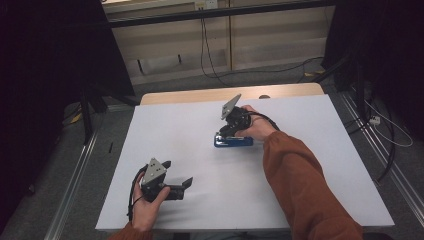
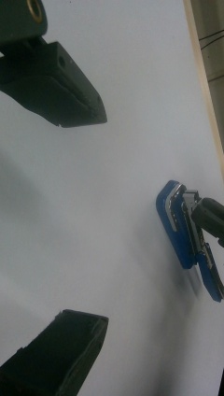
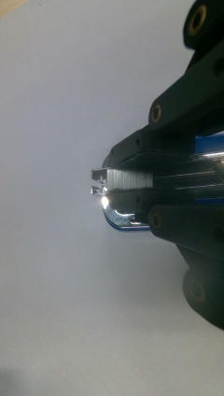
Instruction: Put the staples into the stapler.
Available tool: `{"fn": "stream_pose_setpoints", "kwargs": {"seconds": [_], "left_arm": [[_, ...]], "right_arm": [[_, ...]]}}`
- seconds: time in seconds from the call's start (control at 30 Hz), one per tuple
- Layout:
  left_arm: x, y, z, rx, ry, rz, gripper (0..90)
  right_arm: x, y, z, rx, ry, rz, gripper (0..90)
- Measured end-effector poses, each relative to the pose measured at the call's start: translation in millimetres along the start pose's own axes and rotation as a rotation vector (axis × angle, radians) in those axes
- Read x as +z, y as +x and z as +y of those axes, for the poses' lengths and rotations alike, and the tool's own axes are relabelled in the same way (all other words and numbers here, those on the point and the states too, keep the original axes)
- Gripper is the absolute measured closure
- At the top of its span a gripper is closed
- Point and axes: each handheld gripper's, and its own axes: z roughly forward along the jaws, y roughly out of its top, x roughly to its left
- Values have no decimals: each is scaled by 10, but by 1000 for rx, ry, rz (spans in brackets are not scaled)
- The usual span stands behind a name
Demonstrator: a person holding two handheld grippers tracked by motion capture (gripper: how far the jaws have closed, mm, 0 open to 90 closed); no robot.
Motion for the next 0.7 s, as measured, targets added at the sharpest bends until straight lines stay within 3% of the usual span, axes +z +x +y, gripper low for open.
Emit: {"fn": "stream_pose_setpoints", "kwargs": {"seconds": [0.7], "left_arm": [[-3,0,0,3,0,-3,43]], "right_arm": [[22,9,20,10,-18,-8,780]]}}
